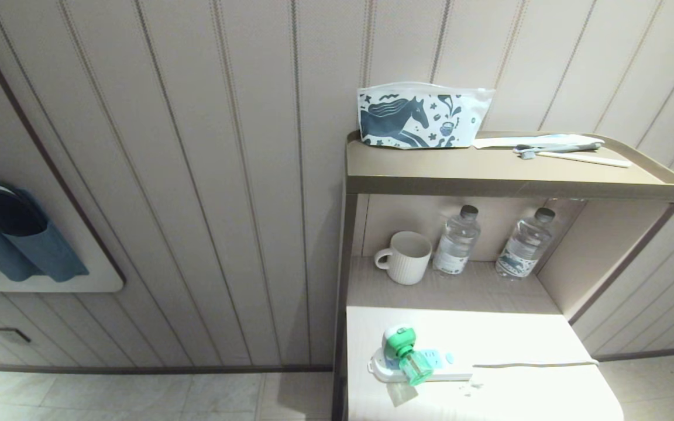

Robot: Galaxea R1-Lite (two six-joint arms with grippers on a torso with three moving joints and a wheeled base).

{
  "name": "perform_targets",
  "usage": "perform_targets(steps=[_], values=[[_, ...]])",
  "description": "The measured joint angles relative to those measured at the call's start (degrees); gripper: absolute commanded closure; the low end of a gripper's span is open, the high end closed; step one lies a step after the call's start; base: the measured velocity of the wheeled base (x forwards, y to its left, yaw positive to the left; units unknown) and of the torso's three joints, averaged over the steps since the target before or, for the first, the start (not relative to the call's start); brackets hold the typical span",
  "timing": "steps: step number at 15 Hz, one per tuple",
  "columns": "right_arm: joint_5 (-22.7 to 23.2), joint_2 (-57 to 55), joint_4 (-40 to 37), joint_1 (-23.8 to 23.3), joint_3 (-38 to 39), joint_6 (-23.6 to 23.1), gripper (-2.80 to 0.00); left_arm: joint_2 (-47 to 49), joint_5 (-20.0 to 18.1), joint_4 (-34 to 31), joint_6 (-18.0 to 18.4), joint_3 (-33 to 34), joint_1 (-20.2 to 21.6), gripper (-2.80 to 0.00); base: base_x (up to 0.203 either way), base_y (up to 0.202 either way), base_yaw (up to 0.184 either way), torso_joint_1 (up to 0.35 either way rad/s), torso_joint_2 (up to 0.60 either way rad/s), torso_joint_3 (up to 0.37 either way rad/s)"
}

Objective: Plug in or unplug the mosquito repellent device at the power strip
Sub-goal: Hold the socket with your left hand and unplug it with your right hand

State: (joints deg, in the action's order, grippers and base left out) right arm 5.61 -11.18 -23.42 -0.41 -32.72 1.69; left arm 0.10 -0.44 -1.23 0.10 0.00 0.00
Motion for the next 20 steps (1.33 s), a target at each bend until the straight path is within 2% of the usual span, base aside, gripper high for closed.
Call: perform_targets(steps=[4, 6, 9, 11, 15, 19, 20], values=[[4.0, -17.1, 0.9, 0.1, -11.4, 1.2, 0.00, 0.0, 0.0, 0.0, 0.2, 0.0, 0.0, 0.00, 0.000, 0.000, 0.000, 0.000, 0.00, 0.000], [7.1, -25.4, 0.9, 0.2, -16.7, 3.3, 0.00, 0.0, 0.0, 0.1, 0.4, 0.0, 0.0, 0.00, 0.000, 0.000, 0.000, 0.000, 0.00, 0.000], [8.8, -36.2, 0.9, 2.1, -21.7, 6.0, 0.00, 0.0, 0.0, 0.1, 0.4, 0.0, 0.0, 0.00, 0.000, 0.000, 0.000, 0.000, 0.00, 0.000], [9.0, -42.3, -0.6, 6.4, -23.6, 7.0, 0.00, 0.0, 0.0, 0.1, 0.4, -0.1, 0.0, 0.00, 0.000, 0.000, 0.000, 0.000, 0.00, 0.000], [7.9, -52.5, -10.5, 18.3, -28.2, 7.8, 0.00, 0.0, 0.0, 0.0, 0.4, -0.2, 0.0, 0.00, 0.000, 0.000, 0.000, 0.000, 0.00, 0.000], [0.4, -61.5, -13.2, 29.0, -29.0, 7.8, 0.00, 0.0, 0.0, 0.0, 0.4, -0.2, 0.0, 0.00, 0.000, 0.000, 0.000, 0.000, 0.00, 0.000], [-1.4, -63.7, -13.2, 30.5, -29.0, 7.8, -2.80, 0.0, 0.0, 0.0, 0.4, -0.2, 0.0, 0.00, 0.000, 0.000, 0.000, 0.000, 0.00, 0.000]])
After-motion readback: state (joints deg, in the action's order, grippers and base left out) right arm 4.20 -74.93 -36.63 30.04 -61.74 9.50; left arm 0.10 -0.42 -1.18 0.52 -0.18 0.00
